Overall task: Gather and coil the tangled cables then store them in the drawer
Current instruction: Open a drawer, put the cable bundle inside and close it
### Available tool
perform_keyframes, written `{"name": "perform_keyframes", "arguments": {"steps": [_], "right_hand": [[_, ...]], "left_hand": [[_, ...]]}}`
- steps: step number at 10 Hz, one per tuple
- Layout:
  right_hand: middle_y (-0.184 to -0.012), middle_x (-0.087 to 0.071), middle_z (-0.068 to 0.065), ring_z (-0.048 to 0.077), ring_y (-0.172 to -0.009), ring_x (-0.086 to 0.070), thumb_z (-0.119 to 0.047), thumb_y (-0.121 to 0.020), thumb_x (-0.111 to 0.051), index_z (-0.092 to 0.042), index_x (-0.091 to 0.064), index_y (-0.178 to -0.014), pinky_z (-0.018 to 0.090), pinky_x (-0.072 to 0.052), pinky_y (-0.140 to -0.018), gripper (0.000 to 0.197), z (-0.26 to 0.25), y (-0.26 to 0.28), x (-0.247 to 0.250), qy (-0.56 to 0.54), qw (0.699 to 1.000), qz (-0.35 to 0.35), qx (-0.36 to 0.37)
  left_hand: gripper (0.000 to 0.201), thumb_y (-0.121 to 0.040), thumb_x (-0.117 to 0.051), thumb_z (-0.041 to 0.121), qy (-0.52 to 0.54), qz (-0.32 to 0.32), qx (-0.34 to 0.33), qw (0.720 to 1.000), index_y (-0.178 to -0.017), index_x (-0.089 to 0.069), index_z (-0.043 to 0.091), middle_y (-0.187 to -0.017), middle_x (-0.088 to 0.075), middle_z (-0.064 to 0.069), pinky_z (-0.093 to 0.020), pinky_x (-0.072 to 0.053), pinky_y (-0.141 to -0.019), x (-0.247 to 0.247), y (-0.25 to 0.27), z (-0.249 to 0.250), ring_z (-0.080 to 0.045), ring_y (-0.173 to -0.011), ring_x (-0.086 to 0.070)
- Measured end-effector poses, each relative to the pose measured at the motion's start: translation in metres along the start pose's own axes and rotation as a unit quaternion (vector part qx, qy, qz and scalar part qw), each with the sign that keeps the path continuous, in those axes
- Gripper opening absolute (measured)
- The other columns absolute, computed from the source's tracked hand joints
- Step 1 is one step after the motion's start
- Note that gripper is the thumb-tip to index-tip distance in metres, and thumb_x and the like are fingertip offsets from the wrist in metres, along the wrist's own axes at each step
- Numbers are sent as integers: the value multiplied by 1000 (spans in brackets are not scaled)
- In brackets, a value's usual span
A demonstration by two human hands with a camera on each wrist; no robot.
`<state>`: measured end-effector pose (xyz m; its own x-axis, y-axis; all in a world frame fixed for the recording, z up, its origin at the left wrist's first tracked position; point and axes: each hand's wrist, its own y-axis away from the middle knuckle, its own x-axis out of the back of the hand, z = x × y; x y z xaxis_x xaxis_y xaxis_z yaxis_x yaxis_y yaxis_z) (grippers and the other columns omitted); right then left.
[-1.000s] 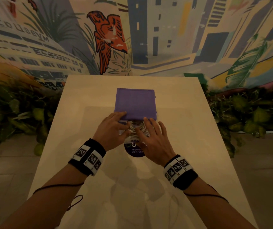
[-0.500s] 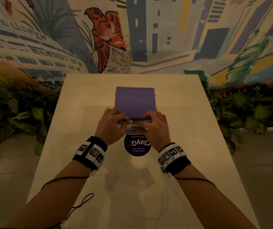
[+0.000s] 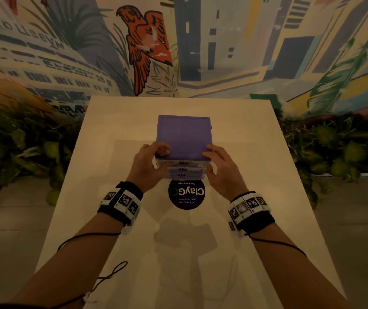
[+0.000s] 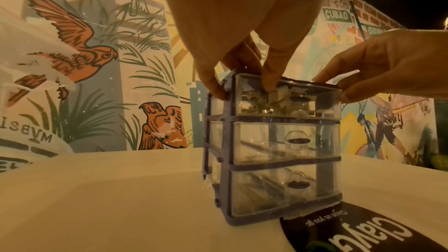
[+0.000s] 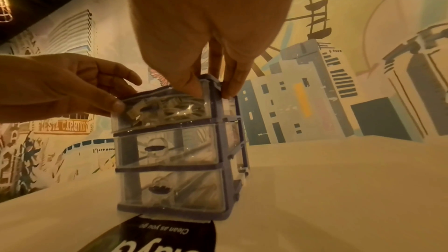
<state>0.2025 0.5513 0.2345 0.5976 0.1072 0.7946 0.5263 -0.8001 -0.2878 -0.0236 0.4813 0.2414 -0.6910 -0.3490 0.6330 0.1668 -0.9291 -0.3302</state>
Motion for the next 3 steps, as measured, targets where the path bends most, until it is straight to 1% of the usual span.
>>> {"name": "perform_keyframes", "arguments": {"steps": [1, 2, 3], "right_hand": [[-124, -57, 17, 30, -115, -56, 7, -79, -63, 0, -63, -111, 37, -51, -92, 33, -3, -2, 1, -6, 1000, 12, 3], [-129, -55, 17, 30, -119, -54, 6, -82, -61, 0, -61, -115, 40, -51, -96, 33, -2, -3, 1, -11, 1000, 3, -15], [-145, -42, 17, 28, -134, -40, 0, -87, -60, -4, -51, -131, 39, -41, -107, 45, -2, 7, -4, -34, 999, 9, -20]], "left_hand": [[44, -67, -74, -6, -3, 1, 4, 1000, -106, -61, 10, -92, -65, 2, -13, -42, -77, -5, -1, 1, -23, -88, -60], [47, -68, -74, -5, 0, 0, 16, 1000, -112, -61, 9, -97, -69, -6, -3, -36, -81, -3, -2, 2, -14, -92, -57], [56, -74, -76, 5, -6, -8, -6, 1000, -125, -56, 9, -118, -64, -10, -24, -44, -96, -2, 9, 6, -16, -108, -56]]}}
